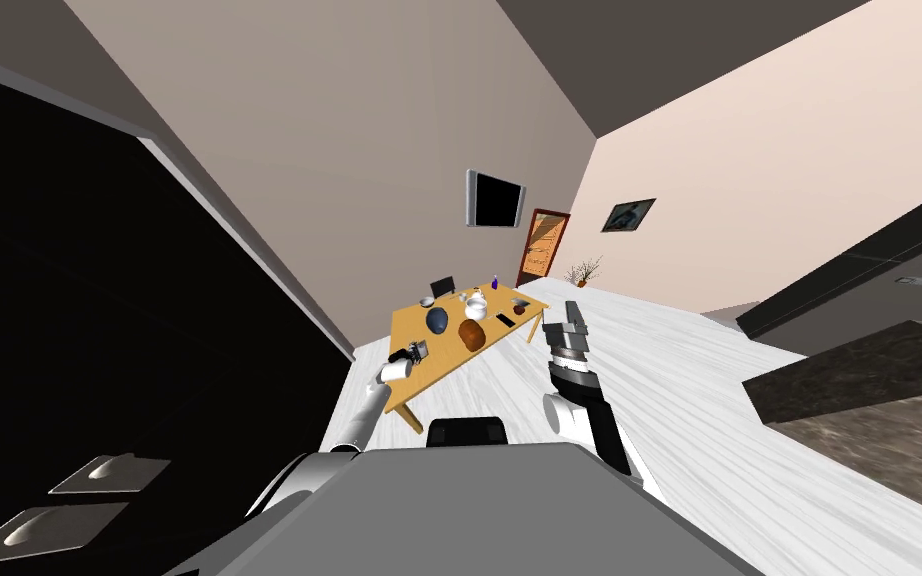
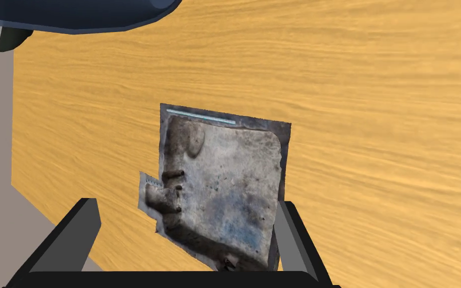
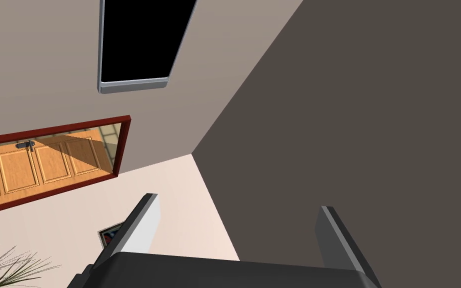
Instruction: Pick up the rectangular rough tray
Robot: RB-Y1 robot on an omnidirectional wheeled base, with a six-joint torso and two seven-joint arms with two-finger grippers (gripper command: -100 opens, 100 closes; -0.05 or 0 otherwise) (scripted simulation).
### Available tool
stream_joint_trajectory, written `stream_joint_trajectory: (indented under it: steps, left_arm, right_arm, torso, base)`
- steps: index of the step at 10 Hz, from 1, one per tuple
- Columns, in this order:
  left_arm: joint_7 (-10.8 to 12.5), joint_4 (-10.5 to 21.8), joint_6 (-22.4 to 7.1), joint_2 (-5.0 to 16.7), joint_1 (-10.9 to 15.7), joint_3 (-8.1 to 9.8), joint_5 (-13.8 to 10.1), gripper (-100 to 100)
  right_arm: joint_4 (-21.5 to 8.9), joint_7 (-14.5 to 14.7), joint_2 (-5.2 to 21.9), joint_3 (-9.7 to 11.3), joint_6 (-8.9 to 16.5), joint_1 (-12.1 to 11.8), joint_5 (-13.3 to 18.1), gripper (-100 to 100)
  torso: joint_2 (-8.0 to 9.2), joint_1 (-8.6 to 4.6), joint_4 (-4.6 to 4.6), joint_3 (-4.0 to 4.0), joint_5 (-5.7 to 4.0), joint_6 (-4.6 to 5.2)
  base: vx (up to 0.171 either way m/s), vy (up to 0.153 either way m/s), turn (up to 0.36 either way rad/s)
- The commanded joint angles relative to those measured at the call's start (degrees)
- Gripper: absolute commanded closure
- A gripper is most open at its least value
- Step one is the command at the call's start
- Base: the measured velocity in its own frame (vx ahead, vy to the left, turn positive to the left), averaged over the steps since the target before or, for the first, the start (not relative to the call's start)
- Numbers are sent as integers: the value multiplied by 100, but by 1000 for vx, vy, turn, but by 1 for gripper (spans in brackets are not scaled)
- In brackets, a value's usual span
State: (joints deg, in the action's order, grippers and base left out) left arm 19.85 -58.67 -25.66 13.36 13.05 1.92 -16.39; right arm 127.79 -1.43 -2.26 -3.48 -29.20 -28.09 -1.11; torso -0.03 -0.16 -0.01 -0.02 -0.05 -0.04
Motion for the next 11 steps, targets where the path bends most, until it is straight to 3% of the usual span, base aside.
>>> stream_joint_trajectory:
  steps: [1, 5, 7, 9, 10, 11]
  left_arm:
    - [70, 208, -286, 4, 111, 40, -3, -100]
    - [117, 512, -519, 56, 260, 58, -71, -100]
    - [163, 843, -753, 99, 368, 70, -135, -100]
    - [167, 893, -720, 83, 384, 69, -116, -100]
    - [173, 907, -742, 84, 391, 69, -117, 0]
    - [129, 1034, -571, 15, 352, 86, -92, -100]
  right_arm:
    - [0, 0, 0, 0, 0, 0, 0, 0]
    - [0, 0, 0, 0, 0, 0, 0, 0]
    - [0, 0, 0, 0, 0, 0, 0, 0]
    - [0, 0, 0, 0, 0, 0, 0, 0]
    - [0, 0, 0, -1, 0, 0, 0, 0]
    - [0, 0, 0, -1, 0, 0, 0, 0]
  torso:
    - [0, 0, 0, 0, 0, 0]
    - [-1, 8, 0, -1, 2, -1]
    - [1, 12, 0, 1, 2, -2]
    - [-3, 10, -1, -2, 2, -2]
    - [2, 13, 0, 1, 2, -2]
    - [6, 15, 1, 3, 3, -2]
  base:
    - [25, -33, -60]
    - [21, -17, -30]
    - [24, -14, -39]
    - [23, -10, -22]
    - [0, 0, 0]
    - [45, 10, -4]
